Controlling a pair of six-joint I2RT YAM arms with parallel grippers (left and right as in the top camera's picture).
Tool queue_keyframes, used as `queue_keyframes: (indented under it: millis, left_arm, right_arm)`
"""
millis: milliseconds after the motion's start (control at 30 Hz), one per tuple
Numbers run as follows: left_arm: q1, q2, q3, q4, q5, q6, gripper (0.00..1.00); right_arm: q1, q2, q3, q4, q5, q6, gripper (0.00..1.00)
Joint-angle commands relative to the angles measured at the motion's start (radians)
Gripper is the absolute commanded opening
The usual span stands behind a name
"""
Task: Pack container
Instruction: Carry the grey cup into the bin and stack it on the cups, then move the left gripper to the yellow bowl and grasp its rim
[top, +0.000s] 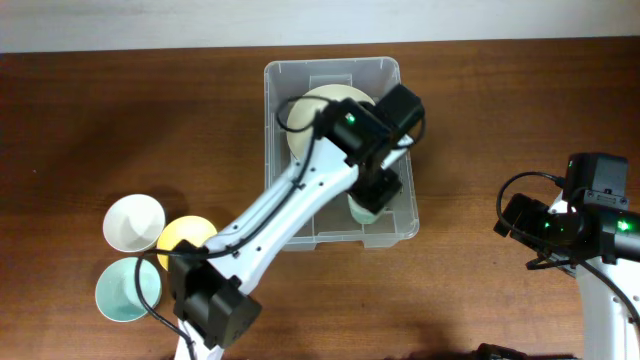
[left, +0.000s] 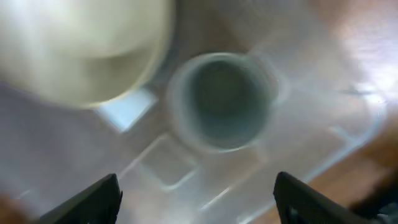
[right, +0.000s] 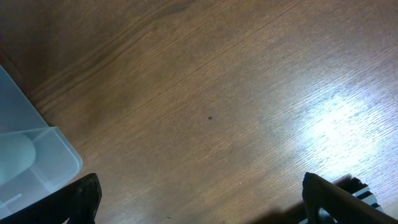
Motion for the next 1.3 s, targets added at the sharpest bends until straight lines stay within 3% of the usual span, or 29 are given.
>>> queue_keyframes:
  millis: [0,133,167,267,467,967,1267]
  left_arm:
    - [0.105,-0.070,0.092,-0.066,-0.221,-0.053,0.83]
    - [0.266,-0.146,0.095,-0.107,-0.249,-0.133,0.86]
    - [0.379,-0.178,0.095,-0.138,-0.240,-0.209,0.86]
    - [0.544,-0.202,0.095,-0.187,-0.183,-0.291,0.92]
    - [0.778,-0.201,0.034,-0.209,-0.037,-0.328,0.93]
    - [0.759,-0.201,-0.609,0.077,0.046,-0.324,0.93]
    - [0.740,-0.201,-0.873,0.229,0.073,-0.316,0.93]
  right_arm:
    - [-0.005,0.000,0.017,0.000,-0.003,-0.006,0.99]
    - [-0.005,0.000,0.017,0.000,-0.003,-0.006,0.99]
    - [-0.005,0.000,0.017,0.000,-0.003,-0.006,0.99]
    - [-0.005,0.000,0.017,0.000,-0.003,-0.006,0.99]
    - [-0.005,0.000,0.017,0.004,-0.003,-0.006,0.99]
    - [-0.005,0.000,0.017,0.003,-0.003,-0.006,0.99]
    - [-0.005,0.000,0.017,0.003,-0.003,-0.006,0.99]
